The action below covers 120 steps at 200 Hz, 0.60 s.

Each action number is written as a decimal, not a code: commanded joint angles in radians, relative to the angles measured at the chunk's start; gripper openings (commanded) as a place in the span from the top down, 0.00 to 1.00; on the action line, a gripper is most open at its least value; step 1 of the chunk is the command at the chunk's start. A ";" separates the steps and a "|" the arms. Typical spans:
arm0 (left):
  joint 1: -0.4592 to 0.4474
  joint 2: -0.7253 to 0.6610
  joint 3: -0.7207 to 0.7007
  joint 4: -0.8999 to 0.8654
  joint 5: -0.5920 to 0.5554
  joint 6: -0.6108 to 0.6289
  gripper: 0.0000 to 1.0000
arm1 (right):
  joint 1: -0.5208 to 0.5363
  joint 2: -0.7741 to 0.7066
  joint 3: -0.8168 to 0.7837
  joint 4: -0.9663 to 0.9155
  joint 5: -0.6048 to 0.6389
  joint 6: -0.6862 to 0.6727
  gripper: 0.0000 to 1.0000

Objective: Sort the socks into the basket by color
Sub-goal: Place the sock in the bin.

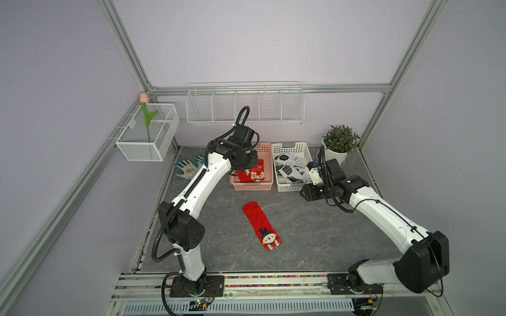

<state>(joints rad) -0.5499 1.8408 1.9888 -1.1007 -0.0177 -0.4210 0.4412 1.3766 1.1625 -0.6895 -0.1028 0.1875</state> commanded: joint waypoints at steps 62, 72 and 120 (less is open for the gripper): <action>0.040 0.149 0.128 0.038 0.025 0.030 0.97 | 0.007 -0.024 -0.009 -0.003 -0.012 0.007 0.45; 0.045 0.166 0.127 0.060 0.040 0.023 0.97 | 0.007 -0.023 -0.010 -0.002 -0.012 0.008 0.45; 0.065 0.249 0.131 0.167 0.136 -0.018 0.98 | 0.007 -0.014 -0.015 0.007 -0.018 0.010 0.45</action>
<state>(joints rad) -0.4915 2.0544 2.0911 -0.9936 0.0689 -0.4122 0.4412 1.3766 1.1625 -0.6895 -0.1028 0.1875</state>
